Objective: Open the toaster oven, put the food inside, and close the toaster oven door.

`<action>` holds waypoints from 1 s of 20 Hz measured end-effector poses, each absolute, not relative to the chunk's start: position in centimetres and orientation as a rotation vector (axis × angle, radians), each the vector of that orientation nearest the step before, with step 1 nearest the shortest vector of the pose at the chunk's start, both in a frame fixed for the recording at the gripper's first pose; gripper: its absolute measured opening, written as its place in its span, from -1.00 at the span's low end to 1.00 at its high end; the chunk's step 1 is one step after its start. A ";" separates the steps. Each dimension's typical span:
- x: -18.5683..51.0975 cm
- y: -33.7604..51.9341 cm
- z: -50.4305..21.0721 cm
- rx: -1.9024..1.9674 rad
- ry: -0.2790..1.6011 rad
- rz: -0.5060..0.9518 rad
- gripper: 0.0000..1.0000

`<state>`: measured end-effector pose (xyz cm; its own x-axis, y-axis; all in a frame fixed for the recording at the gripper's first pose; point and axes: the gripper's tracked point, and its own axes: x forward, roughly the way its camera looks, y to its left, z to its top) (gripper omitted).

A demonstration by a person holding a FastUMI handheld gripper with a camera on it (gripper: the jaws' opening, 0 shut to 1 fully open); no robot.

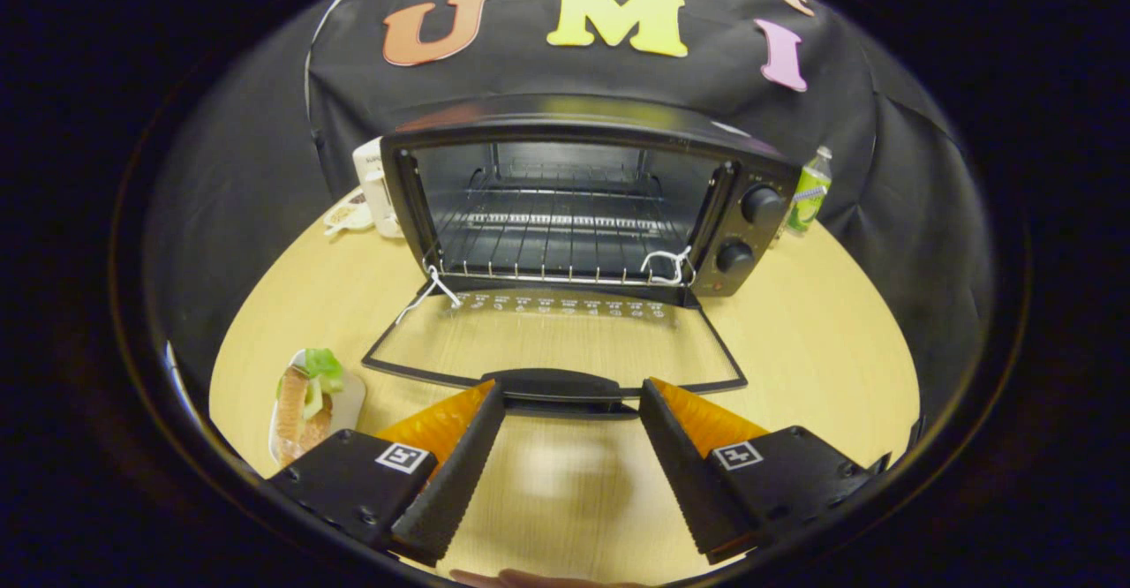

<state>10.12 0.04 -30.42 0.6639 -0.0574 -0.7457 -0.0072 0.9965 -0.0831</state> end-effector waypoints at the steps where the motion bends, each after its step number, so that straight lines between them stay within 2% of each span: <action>1: 10.0 0.1 -30.9 -0.067 0.868 -0.030 1.00; 4: 10.4 -0.1 -31.0 -0.061 0.862 -0.031 1.00; 8: 9.3 1.4 -29.7 -0.011 0.854 0.043 1.00; 13: 6.6 6.3 -27.3 0.154 0.897 0.238 0.99; 20: 3.0 12.5 -26.9 0.424 1.075 0.516 0.87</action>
